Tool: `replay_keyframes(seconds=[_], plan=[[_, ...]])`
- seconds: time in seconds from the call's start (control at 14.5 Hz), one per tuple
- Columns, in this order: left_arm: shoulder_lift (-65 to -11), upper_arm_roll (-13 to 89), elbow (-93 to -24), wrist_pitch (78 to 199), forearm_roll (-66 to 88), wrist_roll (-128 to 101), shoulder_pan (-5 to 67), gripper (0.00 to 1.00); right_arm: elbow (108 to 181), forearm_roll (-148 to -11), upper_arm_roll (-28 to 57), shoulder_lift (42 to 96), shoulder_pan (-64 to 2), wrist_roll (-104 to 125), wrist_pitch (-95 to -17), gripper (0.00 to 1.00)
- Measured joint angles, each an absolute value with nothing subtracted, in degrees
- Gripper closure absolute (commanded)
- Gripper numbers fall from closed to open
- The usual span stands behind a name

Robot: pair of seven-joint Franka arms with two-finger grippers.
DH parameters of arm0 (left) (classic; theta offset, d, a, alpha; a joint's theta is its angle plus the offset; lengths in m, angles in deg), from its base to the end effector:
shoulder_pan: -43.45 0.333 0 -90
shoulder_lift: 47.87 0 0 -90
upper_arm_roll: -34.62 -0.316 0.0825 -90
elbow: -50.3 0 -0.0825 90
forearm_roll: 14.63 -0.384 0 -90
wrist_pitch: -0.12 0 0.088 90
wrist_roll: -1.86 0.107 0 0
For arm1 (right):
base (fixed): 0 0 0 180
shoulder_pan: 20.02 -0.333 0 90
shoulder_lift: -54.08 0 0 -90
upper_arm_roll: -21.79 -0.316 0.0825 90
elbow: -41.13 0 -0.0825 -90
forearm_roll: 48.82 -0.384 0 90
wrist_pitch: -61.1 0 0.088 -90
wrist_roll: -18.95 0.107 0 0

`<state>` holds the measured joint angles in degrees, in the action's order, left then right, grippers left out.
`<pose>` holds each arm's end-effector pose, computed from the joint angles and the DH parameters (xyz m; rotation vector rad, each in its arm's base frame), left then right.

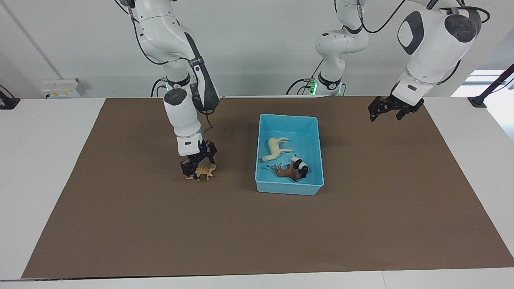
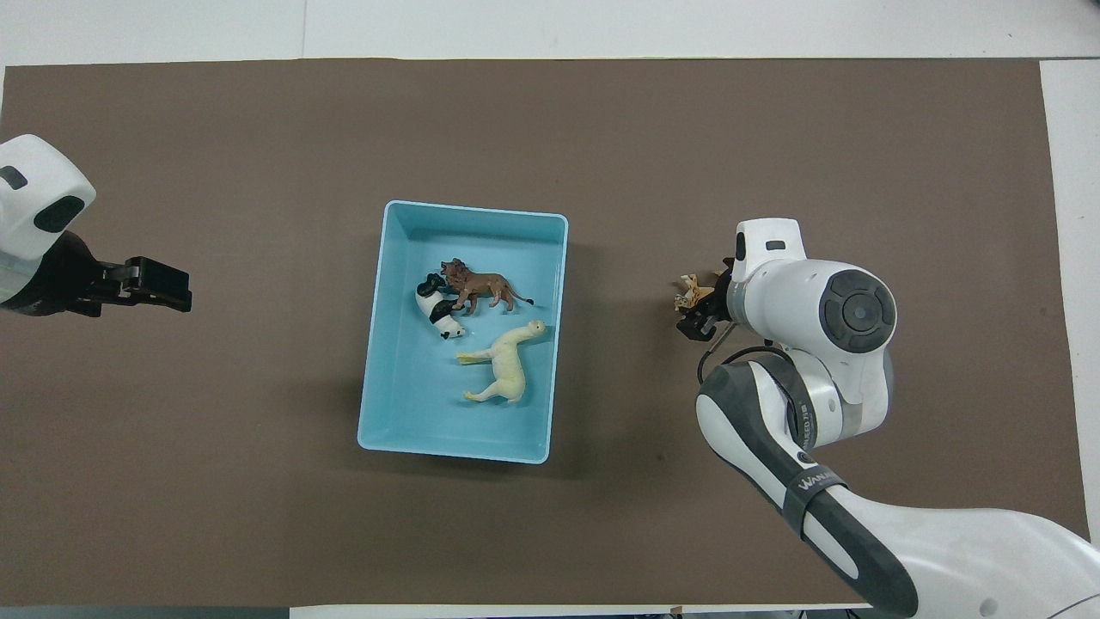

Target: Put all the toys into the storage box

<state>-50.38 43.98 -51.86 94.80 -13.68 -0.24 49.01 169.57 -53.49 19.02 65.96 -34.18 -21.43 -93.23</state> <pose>0.5381 -0.0389 0.5547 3.1335 -0.0425 -0.1375 0.5420 0.1619 0.2999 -2.7841 -1.3948 -0.3915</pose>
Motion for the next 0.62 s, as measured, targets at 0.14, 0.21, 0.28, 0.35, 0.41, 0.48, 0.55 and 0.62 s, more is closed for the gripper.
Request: replay_keyframes(seconds=[0.14,0.21,0.28,0.35,0.41,0.48,0.55,0.62], plan=[[-50.4,44.0,-51.9,94.8,-13.7,-0.2,49.0,0.00,170.3,-53.5,19.0,66.0,-34.2,-25.4,-93.2,0.00],[-50.4,44.0,-51.9,94.8,-13.7,-0.2,49.0,0.00,170.9,-53.5,19.0,66.0,-34.2,-27.1,-93.2,0.00],[-50.4,44.0,-51.9,94.8,-13.7,-0.2,49.0,0.00,171.5,-53.5,19.0,66.0,-34.2,-28.9,-93.2,0.00],[-50.4,44.0,-51.9,94.8,-13.7,-0.2,49.0,0.00,172.0,-53.5,19.0,65.9,-34.2,-30.3,-93.2,0.00],[-50.4,44.0,-51.9,94.8,-13.7,-0.2,49.0,0.00,172.4,-53.5,19.0,65.9,-34.2,-31.3,-93.2,0.00],[-50.4,44.0,-51.9,94.8,-13.7,-0.2,49.0,0.00,172.7,-53.5,19.1,65.9,-34.1,-32.2,-93.3,0.07],[-50.4,44.0,-51.9,94.8,-13.7,-0.2,49.0,0.00,172.9,-53.5,19.1,65.9,-34.1,-32.9,-93.4,0.22],[-50.4,44.0,-51.9,94.8,-13.7,-0.2,49.0,0.00,172.9,-53.5,19.2,65.8,-34.0,-33.4,-93.8,0.49]])
